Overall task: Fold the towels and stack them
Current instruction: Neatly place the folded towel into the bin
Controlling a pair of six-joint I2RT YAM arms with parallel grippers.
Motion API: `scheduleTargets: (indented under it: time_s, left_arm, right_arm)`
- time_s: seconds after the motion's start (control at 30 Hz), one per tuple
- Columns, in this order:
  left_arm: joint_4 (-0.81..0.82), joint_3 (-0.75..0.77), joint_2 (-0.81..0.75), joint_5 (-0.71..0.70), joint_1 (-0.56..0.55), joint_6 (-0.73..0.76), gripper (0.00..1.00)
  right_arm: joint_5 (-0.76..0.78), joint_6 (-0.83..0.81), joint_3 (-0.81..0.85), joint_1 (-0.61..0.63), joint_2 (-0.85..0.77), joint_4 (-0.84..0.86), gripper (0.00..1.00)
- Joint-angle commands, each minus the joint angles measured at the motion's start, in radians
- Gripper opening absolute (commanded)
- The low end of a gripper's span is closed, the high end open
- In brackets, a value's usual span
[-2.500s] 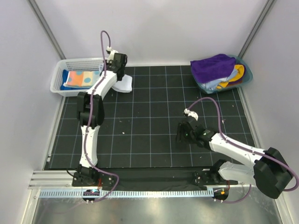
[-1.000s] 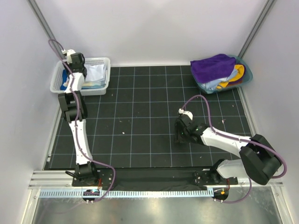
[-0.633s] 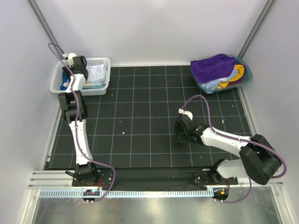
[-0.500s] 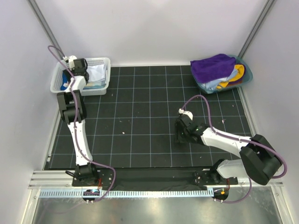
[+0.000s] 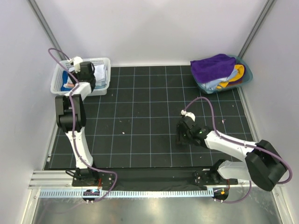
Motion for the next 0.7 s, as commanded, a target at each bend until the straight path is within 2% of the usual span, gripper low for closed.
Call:
scheduleTargets:
  time_s: [0.0,0.1,0.3,0.47,0.63,0.67]
  left_arm:
    - [0.111,-0.065,-0.088,-0.028,-0.025,-0.067,0.84]
    - [0.122,-0.15,-0.143,-0.025,-0.059,-0.101,0.83]
    - [0.087,-0.326,-0.31,-0.045,-0.201,-0.195,0.83]
    - [-0.025,-0.481,-0.507,-0.066,-0.37,-0.274,0.82]
    - [-0.188,-0.54,-0.734,-0.022,-0.54,-0.325,0.83]
    - [-0.264,-0.538,-0.758,-0.005,-0.566,-0.33,0.83]
  right_arm:
    - [0.0,-0.011,-0.01,0.003,-0.046,0.026,0.48]
    - [0.004,-0.01,-0.022,0.002,-0.081,0.03,0.48]
    - [0.034,0.006,-0.044,0.003,-0.142,0.029,0.49]
    - [0.086,0.03,-0.061,0.003,-0.201,0.018,0.49]
    - [0.121,0.056,-0.079,0.003,-0.254,0.004,0.51]
    - [0.127,0.061,-0.081,0.003,-0.259,0.004,0.51]
